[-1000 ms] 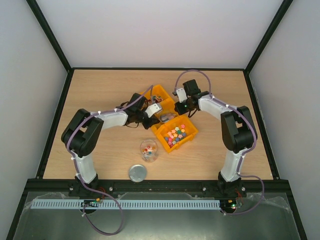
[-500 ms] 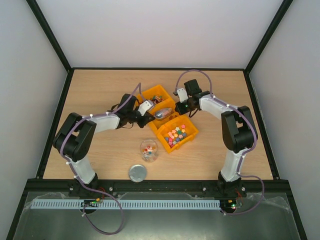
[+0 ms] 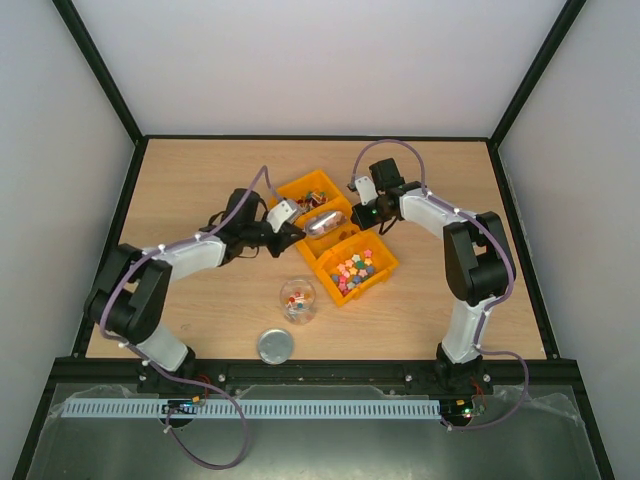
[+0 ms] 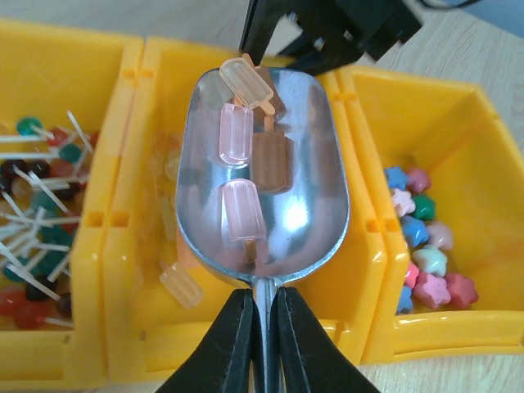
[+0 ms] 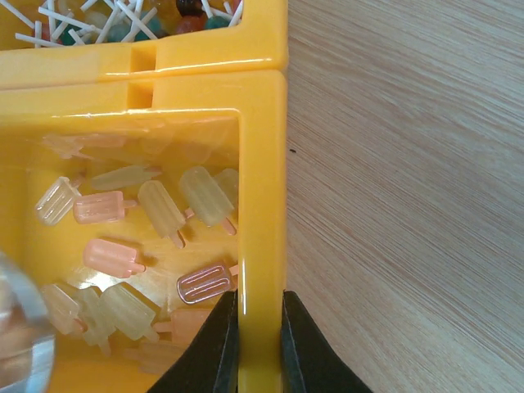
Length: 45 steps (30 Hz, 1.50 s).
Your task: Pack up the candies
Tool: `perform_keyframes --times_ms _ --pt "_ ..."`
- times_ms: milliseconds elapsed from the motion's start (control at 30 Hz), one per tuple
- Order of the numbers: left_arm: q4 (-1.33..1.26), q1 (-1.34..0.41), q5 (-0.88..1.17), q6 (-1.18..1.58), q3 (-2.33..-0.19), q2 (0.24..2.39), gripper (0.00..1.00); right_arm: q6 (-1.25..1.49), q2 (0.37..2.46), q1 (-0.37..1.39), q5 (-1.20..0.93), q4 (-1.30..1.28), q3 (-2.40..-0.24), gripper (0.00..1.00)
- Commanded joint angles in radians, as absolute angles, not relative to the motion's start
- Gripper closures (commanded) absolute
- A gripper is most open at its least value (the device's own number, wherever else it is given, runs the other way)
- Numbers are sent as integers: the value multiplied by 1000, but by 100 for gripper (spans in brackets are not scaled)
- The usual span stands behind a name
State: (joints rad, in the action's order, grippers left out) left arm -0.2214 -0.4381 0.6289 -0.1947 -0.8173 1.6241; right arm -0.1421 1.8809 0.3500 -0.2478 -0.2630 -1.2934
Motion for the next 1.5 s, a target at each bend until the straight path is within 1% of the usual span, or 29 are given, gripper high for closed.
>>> perform_keyframes --times_ms 0,167,367,567,767,967,1033,1200,1467 --pt "-207 -401 702 -244 -816 1538 98 -175 1855 344 -259 -298 -1318 99" --pt "-51 -349 752 -318 -838 1454 98 -196 1850 344 -243 -293 -1313 99" --pt "238 -224 830 -494 -871 1320 98 -216 1851 344 -238 -300 -1310 99" --pt "459 -118 893 -634 -890 1205 98 -213 1838 344 -237 -292 -1286 99" --pt "717 -66 965 -819 -921 1124 98 -217 1830 344 -239 -293 -1278 99" --pt "832 -51 948 -868 -912 1024 98 -223 1821 344 -242 -296 -1267 99" --pt "885 -51 931 -922 -919 998 98 -225 1817 344 -244 -295 -1264 99" --pt "1012 -48 868 -1048 -930 959 98 -228 1813 344 -244 -292 -1257 99" --pt "1142 -49 771 -1184 -934 915 98 -228 1819 344 -249 -291 -1262 99"
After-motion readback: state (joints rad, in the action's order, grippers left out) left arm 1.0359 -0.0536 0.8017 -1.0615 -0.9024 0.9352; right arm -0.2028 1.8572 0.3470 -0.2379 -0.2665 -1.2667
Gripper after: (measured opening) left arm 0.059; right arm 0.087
